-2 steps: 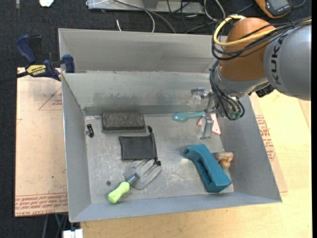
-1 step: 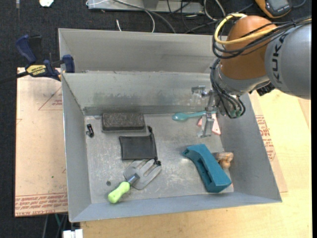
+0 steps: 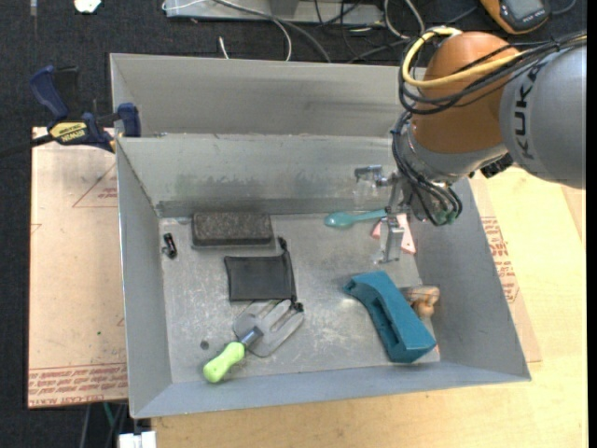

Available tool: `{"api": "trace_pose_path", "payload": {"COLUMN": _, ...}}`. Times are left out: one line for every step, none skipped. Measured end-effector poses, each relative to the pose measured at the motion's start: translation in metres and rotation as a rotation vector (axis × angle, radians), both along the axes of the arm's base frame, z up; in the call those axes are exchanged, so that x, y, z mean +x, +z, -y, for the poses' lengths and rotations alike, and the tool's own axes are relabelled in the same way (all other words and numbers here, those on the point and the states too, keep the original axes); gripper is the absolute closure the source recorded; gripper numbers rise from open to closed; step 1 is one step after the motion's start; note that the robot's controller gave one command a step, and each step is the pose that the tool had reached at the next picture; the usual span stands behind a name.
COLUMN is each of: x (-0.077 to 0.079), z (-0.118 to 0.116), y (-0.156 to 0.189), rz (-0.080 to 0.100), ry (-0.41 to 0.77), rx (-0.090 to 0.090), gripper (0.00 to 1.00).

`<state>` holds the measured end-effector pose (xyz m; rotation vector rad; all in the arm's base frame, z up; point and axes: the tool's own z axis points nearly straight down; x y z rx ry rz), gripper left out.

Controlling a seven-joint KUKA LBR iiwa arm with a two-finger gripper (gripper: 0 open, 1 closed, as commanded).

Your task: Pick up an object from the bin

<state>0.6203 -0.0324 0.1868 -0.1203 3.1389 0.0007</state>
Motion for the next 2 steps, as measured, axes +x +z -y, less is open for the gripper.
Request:
{"api": "trace_pose_path", "payload": {"x": -0.01, "z": -0.007, "y": 0.002, "rz": 0.002, "ry": 0.031, "rx": 0.0, "gripper": 0.0}}
{"api": "trace_pose_path", "payload": {"x": 0.01, "z": -0.011, "y": -0.058, "rz": 0.011, "ry": 0.073, "rx": 0.0, "gripper": 0.0}}
